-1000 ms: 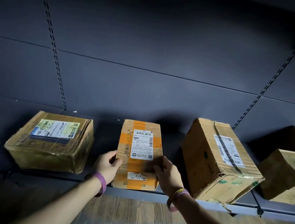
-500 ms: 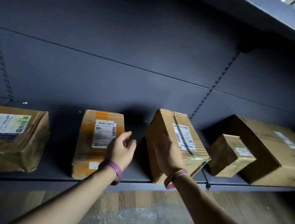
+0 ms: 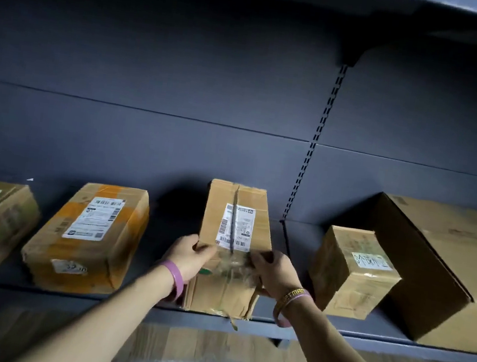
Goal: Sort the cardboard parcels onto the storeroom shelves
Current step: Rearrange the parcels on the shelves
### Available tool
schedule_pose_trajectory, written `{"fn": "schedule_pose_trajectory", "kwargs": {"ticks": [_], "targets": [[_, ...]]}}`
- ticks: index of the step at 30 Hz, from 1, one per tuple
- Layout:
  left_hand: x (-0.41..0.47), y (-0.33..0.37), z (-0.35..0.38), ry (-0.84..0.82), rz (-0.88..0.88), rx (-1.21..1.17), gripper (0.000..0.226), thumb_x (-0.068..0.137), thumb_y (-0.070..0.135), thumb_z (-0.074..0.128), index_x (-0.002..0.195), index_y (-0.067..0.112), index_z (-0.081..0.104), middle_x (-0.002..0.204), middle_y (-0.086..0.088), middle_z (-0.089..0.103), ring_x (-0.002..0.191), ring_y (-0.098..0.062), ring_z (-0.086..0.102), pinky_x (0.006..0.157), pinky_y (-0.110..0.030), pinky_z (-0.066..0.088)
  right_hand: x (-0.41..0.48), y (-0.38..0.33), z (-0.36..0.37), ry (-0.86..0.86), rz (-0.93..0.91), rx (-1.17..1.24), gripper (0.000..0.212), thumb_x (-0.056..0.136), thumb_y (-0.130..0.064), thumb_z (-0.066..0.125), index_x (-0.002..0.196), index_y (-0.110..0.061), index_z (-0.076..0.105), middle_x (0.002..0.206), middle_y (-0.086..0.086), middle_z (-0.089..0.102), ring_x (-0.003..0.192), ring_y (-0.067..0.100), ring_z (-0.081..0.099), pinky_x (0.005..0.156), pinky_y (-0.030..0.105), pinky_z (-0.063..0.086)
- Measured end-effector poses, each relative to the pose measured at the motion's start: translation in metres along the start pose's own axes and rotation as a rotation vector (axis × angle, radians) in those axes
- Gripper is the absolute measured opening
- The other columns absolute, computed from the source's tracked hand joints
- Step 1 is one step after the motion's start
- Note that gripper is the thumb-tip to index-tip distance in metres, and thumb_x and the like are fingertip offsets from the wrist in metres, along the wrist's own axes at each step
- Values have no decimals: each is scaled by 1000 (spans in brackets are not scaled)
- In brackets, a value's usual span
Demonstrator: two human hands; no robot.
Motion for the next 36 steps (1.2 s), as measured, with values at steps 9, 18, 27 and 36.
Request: {"fn": "schedule_pose_trajectory", "kwargs": {"ticks": [9, 18, 27, 36], "targets": [[-1, -9, 0, 29, -74, -32, 6, 91, 29, 60, 93, 26, 65, 90, 7, 68, 88, -15, 62, 88, -39, 53, 6, 10, 7, -66, -10, 123, 13, 92, -31, 62, 81, -23, 62, 81, 0, 69, 74, 20, 64, 81, 46, 58], [-22, -22, -6, -26, -86, -178, 30, 78, 10, 74, 102, 20, 57, 99, -2, 66, 91, -21, 63, 63, -31, 52, -21, 22, -1, -44, -74, 316, 24, 87, -10, 68, 102, 5, 57, 80, 11, 67, 68, 29, 61, 74, 49, 56], [-38, -2, -16, 74, 78, 32, 45, 68, -8, 69, 89, 19, 41, 89, -9, 58, 79, -19, 57, 55, -28, 45, -41, 17, -12, -21, -179, 342, 36, 81, 11, 65, 101, -11, 43, 104, 13, 61, 90, 25, 66, 67, 35, 61], [-27, 12, -27, 108, 174, -170, 27, 80, 3, 65, 103, 18, 67, 98, 4, 69, 96, -17, 65, 73, -22, 49, -35, 4, -12, 34, -212, 317, 21, 90, -14, 66, 109, -11, 58, 101, 9, 69, 90, 23, 70, 79, 40, 60]]}}
Point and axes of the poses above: each hand's wrist, its own x-axis towards the middle knuckle, its own z-axis out of the palm, y = z × x, the point moved 8 cm from there along x, towards the middle knuckle
